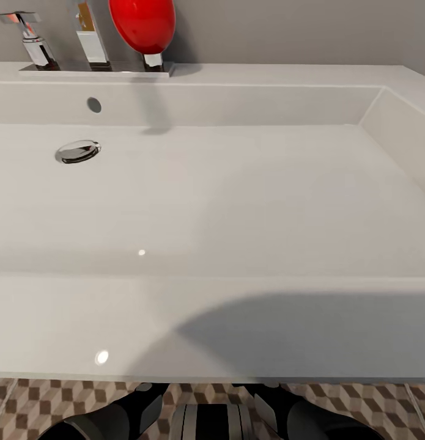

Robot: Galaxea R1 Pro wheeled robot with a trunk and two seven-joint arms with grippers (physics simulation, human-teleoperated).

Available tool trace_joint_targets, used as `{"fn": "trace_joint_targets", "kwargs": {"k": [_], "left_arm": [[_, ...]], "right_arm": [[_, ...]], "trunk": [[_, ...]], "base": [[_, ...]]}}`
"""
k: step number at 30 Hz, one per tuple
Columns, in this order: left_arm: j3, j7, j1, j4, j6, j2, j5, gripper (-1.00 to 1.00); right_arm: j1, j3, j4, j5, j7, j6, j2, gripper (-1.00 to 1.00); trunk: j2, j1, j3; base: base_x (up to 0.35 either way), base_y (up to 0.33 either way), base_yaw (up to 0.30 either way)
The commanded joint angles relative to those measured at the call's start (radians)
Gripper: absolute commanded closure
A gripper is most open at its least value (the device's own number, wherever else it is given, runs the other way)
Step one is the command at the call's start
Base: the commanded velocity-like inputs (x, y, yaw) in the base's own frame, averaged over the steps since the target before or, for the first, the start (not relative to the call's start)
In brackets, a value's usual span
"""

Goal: Take the four mousetraps from the cabinet in the bathroom and place them on the bathroom floor. Make sure all four end up on the same floor surface, and ensure that at least two of them are either under or directly next to the same bathroom sink.

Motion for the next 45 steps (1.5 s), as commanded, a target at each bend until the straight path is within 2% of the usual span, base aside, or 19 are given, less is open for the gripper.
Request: {"fn": "trace_joint_targets", "kwargs": {"k": [1, 45], "left_arm": [[-0.009, 0.002, -0.001, 0.001, -0.004, 0.0, 0.005, 1.0], [-0.009, 0.002, -0.001, 0.001, 0.029, 0.007, 0.007, 1.0]], "right_arm": [[-0.001, 0.001, 0.001, 0.003, 0.001, -0.003, 0.0, 1.0], [0.0, 0.001, 0.007, -0.001, 0.0, -0.003, 0.0, 1.0]], "trunk": [[0.0, 0.0, -0.001], [0.0, 0.0, -0.001]], "base": [[0.0, 0.0, 0.0], [0.0, 0.0, 0.0]]}}
